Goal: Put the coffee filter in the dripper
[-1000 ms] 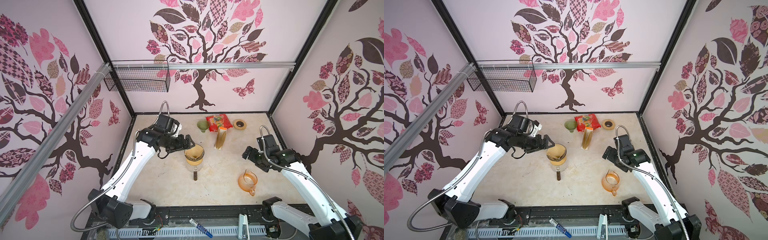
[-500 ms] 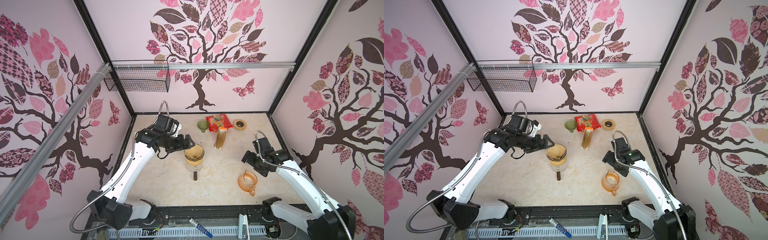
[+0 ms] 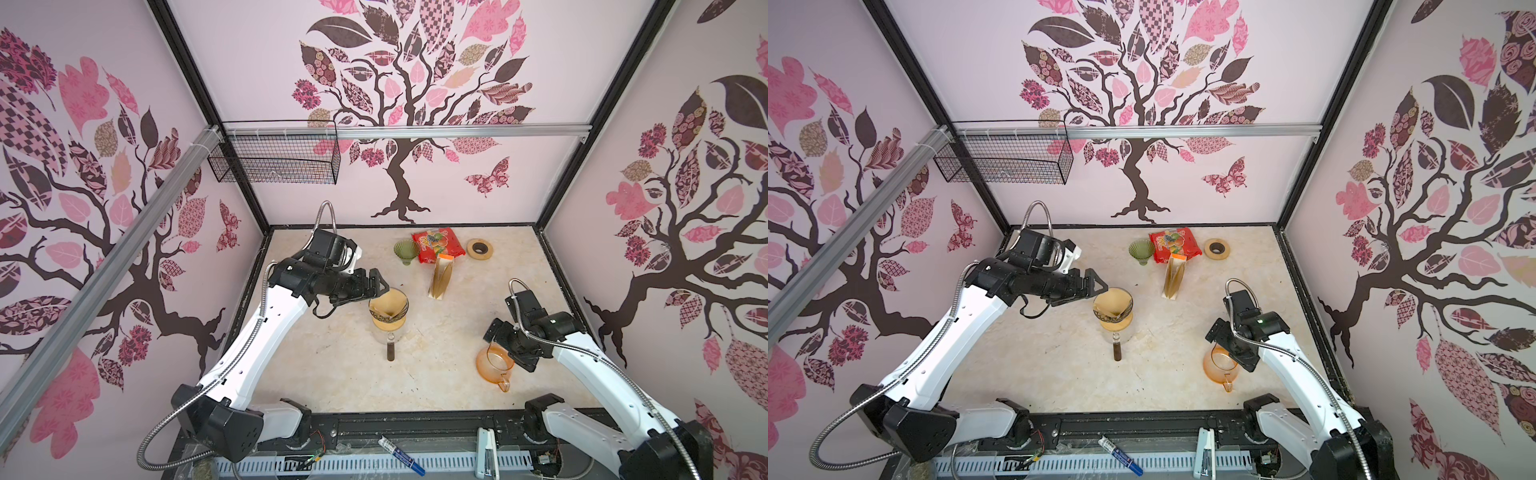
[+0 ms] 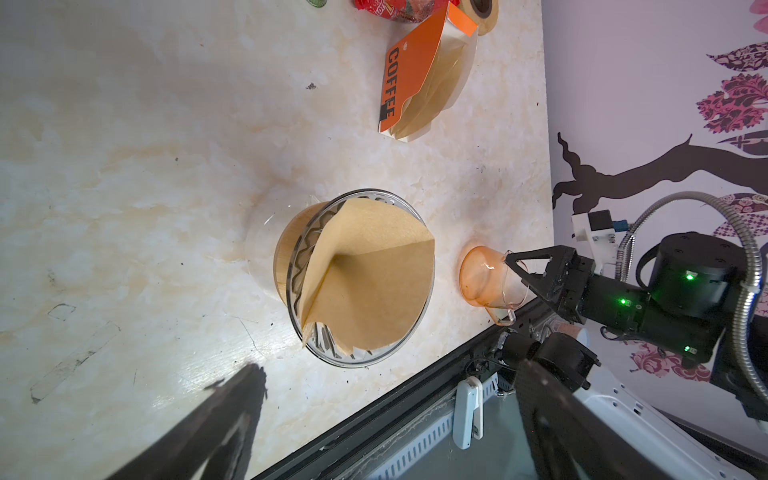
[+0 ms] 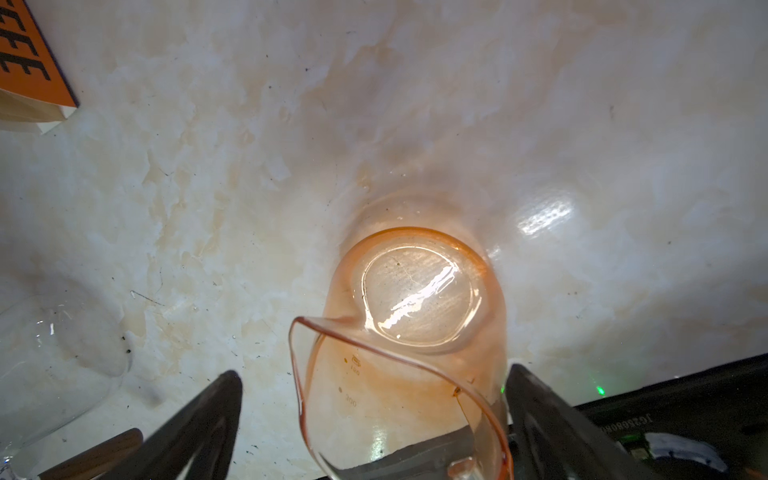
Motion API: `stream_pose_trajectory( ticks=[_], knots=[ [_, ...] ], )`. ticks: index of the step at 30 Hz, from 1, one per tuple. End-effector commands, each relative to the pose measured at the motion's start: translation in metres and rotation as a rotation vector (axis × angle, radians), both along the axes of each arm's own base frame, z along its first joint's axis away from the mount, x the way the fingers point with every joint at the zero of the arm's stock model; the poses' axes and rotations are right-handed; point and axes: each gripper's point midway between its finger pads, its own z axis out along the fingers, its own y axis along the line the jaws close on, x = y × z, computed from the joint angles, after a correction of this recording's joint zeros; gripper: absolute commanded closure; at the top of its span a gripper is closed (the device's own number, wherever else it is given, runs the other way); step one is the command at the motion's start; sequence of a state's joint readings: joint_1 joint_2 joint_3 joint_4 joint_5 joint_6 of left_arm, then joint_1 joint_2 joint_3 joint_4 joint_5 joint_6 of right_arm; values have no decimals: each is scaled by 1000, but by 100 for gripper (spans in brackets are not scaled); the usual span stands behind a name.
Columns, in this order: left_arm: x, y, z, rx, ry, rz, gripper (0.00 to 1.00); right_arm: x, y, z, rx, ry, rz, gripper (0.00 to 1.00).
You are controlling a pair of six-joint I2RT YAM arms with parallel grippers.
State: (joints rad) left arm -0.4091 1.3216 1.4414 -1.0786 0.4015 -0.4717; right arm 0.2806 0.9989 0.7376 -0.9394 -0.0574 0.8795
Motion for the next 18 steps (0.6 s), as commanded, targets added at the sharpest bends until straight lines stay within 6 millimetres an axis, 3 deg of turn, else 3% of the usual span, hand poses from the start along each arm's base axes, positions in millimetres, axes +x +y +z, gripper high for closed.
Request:
stream_pose_trajectory(
  ticks=[1,10,18],
  knots=[
    [0,2,-1,-2,-17,5,3,-6,9,1,29,11,6,0],
    [0,3,0,-1,-23,3,3,-9,18,-8,14,49,41,0],
    [2,4,1,-3,-20,15,3,-2,41,-14,25,76,131,0]
  ],
)
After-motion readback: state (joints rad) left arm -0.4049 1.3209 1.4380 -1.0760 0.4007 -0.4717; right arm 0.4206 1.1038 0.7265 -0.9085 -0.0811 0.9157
